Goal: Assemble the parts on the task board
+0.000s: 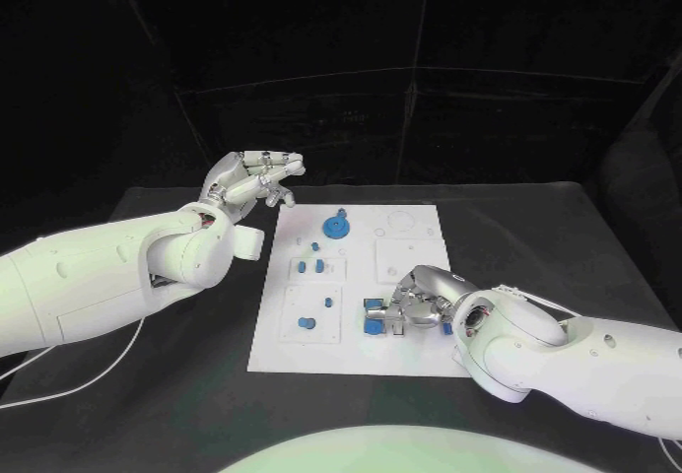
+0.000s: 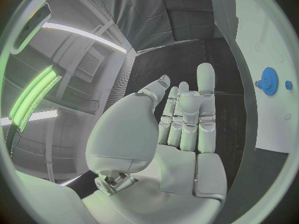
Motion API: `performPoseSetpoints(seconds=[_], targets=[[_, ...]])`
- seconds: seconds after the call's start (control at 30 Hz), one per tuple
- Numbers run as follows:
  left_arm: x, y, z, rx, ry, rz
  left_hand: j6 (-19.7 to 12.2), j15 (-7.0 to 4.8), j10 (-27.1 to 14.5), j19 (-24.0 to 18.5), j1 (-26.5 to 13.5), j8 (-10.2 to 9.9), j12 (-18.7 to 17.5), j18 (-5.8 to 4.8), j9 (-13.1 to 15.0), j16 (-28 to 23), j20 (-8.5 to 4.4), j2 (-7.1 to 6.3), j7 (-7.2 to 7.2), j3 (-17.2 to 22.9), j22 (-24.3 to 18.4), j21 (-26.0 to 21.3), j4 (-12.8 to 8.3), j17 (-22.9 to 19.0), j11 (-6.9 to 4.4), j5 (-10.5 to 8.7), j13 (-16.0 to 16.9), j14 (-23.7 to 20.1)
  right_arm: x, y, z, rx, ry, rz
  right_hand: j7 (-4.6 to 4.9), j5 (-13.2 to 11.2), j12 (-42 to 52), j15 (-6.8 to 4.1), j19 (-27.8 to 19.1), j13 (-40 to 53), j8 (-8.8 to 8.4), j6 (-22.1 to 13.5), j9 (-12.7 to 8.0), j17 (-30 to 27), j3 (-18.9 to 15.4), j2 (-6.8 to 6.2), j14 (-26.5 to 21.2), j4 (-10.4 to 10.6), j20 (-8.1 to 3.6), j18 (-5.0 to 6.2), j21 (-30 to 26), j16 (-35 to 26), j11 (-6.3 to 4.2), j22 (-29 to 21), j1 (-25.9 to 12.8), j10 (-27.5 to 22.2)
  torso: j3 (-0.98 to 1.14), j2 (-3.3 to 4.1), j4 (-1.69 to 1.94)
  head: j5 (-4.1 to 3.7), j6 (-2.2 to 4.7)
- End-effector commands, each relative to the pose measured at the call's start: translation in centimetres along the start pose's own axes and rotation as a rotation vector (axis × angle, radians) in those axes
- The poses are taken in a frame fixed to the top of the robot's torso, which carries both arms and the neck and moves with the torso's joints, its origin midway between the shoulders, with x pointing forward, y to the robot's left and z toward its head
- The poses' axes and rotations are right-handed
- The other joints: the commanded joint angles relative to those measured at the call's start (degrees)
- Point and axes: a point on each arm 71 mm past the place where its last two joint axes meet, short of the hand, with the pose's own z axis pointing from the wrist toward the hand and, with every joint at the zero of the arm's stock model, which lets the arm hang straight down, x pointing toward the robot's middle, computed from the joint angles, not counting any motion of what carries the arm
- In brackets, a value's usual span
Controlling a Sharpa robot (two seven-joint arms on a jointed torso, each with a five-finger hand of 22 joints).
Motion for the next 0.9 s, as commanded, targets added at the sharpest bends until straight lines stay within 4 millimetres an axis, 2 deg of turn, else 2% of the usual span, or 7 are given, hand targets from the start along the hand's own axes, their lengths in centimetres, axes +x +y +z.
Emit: performPoseSetpoints(seconds=[0.03, 0.13, 0.27, 0.33, 0.4, 0.53, 0.9], targets=[[0.12, -0.16, 0.02, 0.008, 0.010, -0.007, -0.54, 0.10, -0.43, 0.18, 0.51, 0.38, 0.26, 0.75, 0.06, 0.32, -0.08, 0.11, 0.03, -0.28, -0.07, -0.40, -0.17, -0.09, 0.06, 0.11, -0.04, -0.48, -0.14, 0.20, -0.02, -0.008, -0.014, 0.000, 0.15, -0.19, -0.45, 0.19, 1.94, -0.08, -0.25, -0.39, 0.10, 0.23, 0.50, 0.07, 3.36, 0.00, 0.15, -0.73, -0.40, -0.20, -0.10, 9.86, -0.73, -0.40, 0.03, 0.03, -0.04, 0.03, -0.03], [0.10, -0.16, 0.02, 0.008, 0.009, -0.007, -0.60, 0.10, -0.52, 0.20, 0.56, 0.48, 0.41, 0.75, 0.06, 0.33, -0.08, 0.16, 0.01, -0.31, -0.12, -0.44, -0.20, -0.16, 0.05, 0.13, -0.05, -0.51, -0.10, 0.39, -0.12, -0.021, -0.011, -0.001, 0.17, 0.56, -0.42, 0.26, 1.96, 0.04, -0.34, -0.21, 0.26, 0.29, 2.12, 0.64, 3.39, -0.21, 0.24, -0.73, -0.40, -0.20, -0.07, 9.89, 0.87, -0.30, 0.04, 0.00, -0.03, -0.01, -0.05], [0.08, -0.16, 0.01, 0.008, 0.009, -0.007, -0.60, 0.10, -0.52, 0.20, 0.56, 0.48, 0.41, 0.75, 0.06, 0.33, -0.08, 0.16, 0.01, -0.31, -0.12, -0.44, -0.20, -0.16, 0.05, 0.13, -0.05, -0.51, -0.04, 0.63, -0.26, -0.036, -0.006, -0.002, 0.13, 1.41, -0.20, 0.25, 2.05, 0.28, -0.40, -0.02, 0.39, 0.42, 2.63, 0.83, 3.43, -0.24, 0.27, -0.76, -0.34, -0.17, -0.08, 10.00, 1.83, -0.12, 0.06, 0.01, -0.07, 0.01, -0.08], [0.08, -0.16, 0.01, 0.008, 0.009, -0.007, -0.60, 0.10, -0.52, 0.20, 0.56, 0.48, 0.41, 0.75, 0.06, 0.33, -0.08, 0.16, 0.01, -0.31, -0.12, -0.44, -0.20, -0.16, 0.05, 0.13, -0.05, -0.51, 0.01, 0.77, -0.35, -0.046, 0.000, -0.004, 0.02, 5.13, -0.03, 0.16, 2.12, 0.52, -0.48, 0.23, 0.56, 0.49, 3.86, 1.27, 3.45, -2.18, 0.19, -0.78, -0.30, -0.16, -0.20, 10.09, 6.57, 0.04, 0.05, -0.01, -0.05, 0.04, -0.10], [0.07, -0.16, 0.01, 0.008, 0.009, -0.007, -0.60, 0.10, -0.52, 0.20, 0.56, 0.48, 0.41, 0.75, 0.06, 0.33, -0.08, 0.16, 0.01, -0.31, -0.12, -0.44, -0.20, -0.16, 0.05, 0.13, -0.05, -0.51, 0.03, 0.86, -0.46, -0.055, 0.005, -0.006, 0.00, 6.11, -0.02, 0.13, 2.14, 0.62, -0.54, 0.39, 0.68, 0.49, 4.17, 1.52, 3.46, -3.04, 0.16, -0.79, -0.29, -0.18, -0.23, 10.12, 9.08, 0.10, 0.06, 0.00, -0.03, 0.06, -0.12], [-0.01, -0.17, -0.01, 0.007, 0.007, -0.006, -0.62, 0.09, -0.54, 0.21, 0.61, 0.50, 0.44, 0.76, 0.06, 0.35, -0.08, 0.17, 0.01, -0.30, -0.13, -0.45, -0.23, -0.14, 0.04, 0.13, -0.05, -0.51, 0.01, 0.99, -0.62, -0.066, 0.003, -0.006, -0.17, 5.53, 0.54, 0.02, 2.36, 1.15, -0.41, 0.98, 0.98, 0.84, 4.11, 1.64, 3.54, -4.28, 0.09, -0.86, -0.13, -0.05, -0.38, 10.39, 12.21, 0.45, 0.06, 0.00, -0.06, 0.01, -0.06], [-0.03, -0.17, -0.03, 0.007, 0.006, -0.006, -0.62, 0.09, -0.54, 0.21, 0.61, 0.50, 0.44, 0.76, 0.06, 0.35, -0.08, 0.17, 0.01, -0.30, -0.13, -0.45, -0.23, -0.14, 0.04, 0.13, -0.05, -0.51, -0.05, 0.83, -0.29, -0.046, -0.014, -0.032, -0.46, 5.39, 1.20, -0.17, 2.57, 1.77, -0.09, 1.88, 1.39, 1.12, 3.93, 2.72, 3.59, -5.08, -0.08, -0.93, 0.03, 0.05, -0.63, 10.66, 14.45, 0.93, 0.01, -0.03, 0.03, -0.06, -0.07]])
